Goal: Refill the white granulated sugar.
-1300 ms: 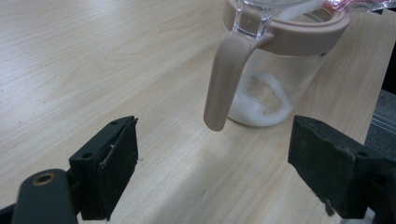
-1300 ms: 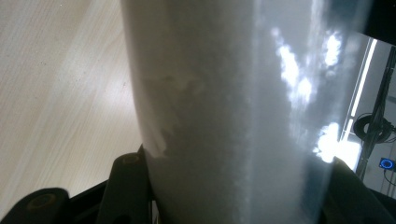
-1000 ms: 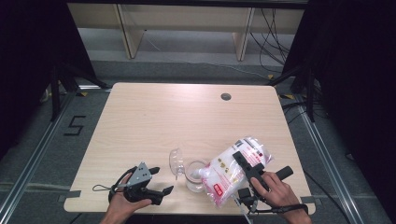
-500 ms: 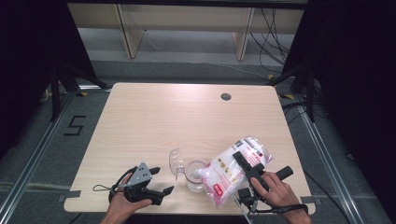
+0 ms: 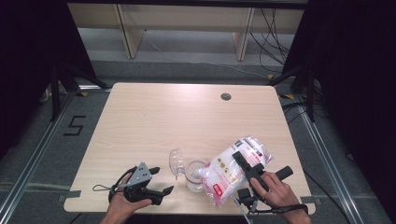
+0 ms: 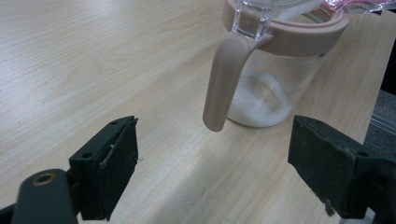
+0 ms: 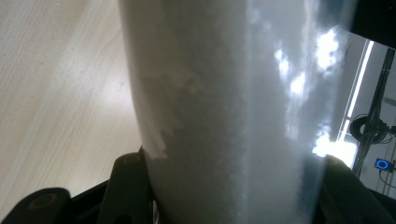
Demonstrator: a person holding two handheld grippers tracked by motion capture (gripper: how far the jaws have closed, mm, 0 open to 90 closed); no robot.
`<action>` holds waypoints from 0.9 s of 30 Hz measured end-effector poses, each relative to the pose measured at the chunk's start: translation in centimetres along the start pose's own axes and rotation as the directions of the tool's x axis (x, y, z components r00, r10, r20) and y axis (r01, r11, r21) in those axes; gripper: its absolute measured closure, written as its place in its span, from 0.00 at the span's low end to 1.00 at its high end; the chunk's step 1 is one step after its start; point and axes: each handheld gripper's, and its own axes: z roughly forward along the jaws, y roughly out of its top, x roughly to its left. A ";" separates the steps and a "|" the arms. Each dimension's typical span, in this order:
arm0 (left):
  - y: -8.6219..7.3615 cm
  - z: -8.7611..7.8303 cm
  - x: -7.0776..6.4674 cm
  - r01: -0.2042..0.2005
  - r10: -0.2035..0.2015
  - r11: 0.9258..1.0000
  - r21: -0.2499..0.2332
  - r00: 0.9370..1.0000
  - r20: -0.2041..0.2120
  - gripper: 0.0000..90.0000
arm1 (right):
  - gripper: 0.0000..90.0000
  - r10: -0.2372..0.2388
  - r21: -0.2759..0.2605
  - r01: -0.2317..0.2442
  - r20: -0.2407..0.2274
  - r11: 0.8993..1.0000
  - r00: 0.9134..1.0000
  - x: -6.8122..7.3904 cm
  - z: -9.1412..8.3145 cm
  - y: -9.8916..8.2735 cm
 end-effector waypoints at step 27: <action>0.0 0.0 0.0 0.003 -0.003 1.000 0.000 1.000 -0.004 0.17 | 0.60 -0.008 0.011 0.008 0.003 1.000 1.000 -0.3 -0.2 -0.1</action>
